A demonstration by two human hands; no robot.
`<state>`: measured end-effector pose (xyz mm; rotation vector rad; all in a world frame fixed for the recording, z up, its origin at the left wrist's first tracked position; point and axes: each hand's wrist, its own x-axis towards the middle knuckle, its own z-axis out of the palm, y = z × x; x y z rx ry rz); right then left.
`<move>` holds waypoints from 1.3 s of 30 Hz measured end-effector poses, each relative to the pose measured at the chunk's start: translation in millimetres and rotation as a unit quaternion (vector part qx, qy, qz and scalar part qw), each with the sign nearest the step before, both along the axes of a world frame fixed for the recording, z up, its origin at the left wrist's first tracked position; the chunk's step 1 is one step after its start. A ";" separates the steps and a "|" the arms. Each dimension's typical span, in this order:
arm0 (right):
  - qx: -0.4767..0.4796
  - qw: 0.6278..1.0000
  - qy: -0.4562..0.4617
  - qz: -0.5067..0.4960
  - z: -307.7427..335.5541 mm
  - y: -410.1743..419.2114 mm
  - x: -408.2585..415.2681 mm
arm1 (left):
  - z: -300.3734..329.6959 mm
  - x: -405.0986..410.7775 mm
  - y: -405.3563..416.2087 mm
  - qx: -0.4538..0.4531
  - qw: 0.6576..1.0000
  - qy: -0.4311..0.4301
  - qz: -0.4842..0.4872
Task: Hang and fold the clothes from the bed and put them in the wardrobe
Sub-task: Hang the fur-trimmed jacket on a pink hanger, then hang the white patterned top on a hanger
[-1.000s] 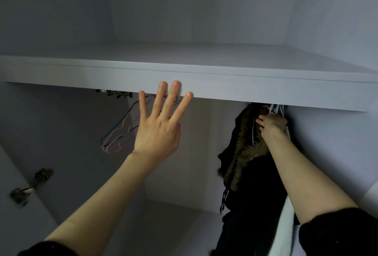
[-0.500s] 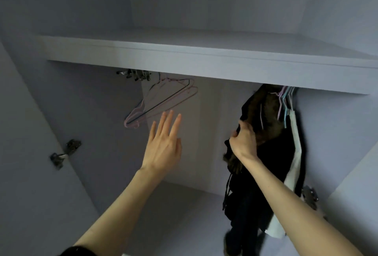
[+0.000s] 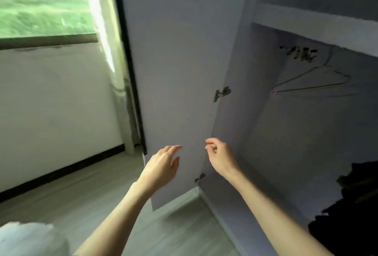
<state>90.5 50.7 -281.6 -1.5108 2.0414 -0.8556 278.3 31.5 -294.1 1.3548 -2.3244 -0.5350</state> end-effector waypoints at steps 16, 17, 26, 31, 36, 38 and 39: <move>0.077 0.823 0.036 0.561 -30.1 34.3 477.9 | -59.4 403.6 196.1 0.101 0.851 0.050 0.514; 0.080 0.804 0.036 0.588 -32.4 38.5 501.7 | -62.3 418.8 207.3 0.105 0.831 0.054 0.544; 0.104 0.614 0.088 0.777 -63.4 107.9 660.6 | -83.1 487.8 319.2 0.169 0.641 0.114 0.740; 0.119 0.525 0.121 0.834 -81.8 165.9 721.0 | -92.4 511.3 380.2 0.185 0.564 0.129 0.794; 0.107 0.484 0.162 0.853 -101.9 212.2 798.6 | -113.0 561.9 428.6 0.188 0.545 0.112 0.809; 0.100 0.485 0.180 0.850 -120.3 234.8 838.6 | -130.4 597.1 454.2 0.194 0.543 0.085 0.812; 0.097 0.484 0.188 0.849 -127.2 244.5 854.0 | -137.6 611.9 465.3 0.207 0.542 0.066 0.812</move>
